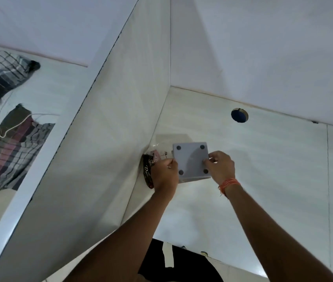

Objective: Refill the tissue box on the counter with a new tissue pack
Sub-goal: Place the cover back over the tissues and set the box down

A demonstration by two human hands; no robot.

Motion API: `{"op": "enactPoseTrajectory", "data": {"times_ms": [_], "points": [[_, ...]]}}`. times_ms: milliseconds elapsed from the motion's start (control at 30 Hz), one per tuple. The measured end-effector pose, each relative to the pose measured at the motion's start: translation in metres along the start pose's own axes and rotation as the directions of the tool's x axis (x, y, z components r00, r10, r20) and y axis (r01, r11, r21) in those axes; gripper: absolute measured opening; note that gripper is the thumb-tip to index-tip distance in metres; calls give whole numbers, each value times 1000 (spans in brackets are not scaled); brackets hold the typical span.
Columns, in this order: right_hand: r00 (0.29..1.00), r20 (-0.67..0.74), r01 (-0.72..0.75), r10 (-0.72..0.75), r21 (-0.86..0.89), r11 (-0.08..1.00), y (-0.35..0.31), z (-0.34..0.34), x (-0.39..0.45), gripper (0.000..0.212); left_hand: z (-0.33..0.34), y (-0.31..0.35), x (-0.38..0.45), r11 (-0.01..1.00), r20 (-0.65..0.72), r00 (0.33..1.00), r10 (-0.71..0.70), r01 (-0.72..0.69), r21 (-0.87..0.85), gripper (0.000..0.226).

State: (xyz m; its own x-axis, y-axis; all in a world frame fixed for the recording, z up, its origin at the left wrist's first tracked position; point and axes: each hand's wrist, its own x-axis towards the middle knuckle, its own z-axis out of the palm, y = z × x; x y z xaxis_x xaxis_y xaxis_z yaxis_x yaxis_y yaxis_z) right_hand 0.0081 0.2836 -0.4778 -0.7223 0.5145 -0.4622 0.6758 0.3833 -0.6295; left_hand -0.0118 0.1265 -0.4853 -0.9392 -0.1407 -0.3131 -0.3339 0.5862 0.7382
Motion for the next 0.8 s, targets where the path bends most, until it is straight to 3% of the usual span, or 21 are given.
{"op": "enactPoseTrajectory", "data": {"times_ms": [433,667,767,800], "points": [[1000,-16,-25,23,-113,993,12,14,8,23,5,-15,-1,991,112,993,-25,9,136,30],[992,12,-122,123,-76,990,10,14,15,37,4,-10,7,978,82,982,-171,159,135,17],[969,88,-233,232,-3,973,13,8,23,45,4,-12,13,971,199,954,-225,204,121,16],[951,163,-276,263,59,959,14,5,25,41,2,-9,16,950,264,914,-308,309,39,13]]}}
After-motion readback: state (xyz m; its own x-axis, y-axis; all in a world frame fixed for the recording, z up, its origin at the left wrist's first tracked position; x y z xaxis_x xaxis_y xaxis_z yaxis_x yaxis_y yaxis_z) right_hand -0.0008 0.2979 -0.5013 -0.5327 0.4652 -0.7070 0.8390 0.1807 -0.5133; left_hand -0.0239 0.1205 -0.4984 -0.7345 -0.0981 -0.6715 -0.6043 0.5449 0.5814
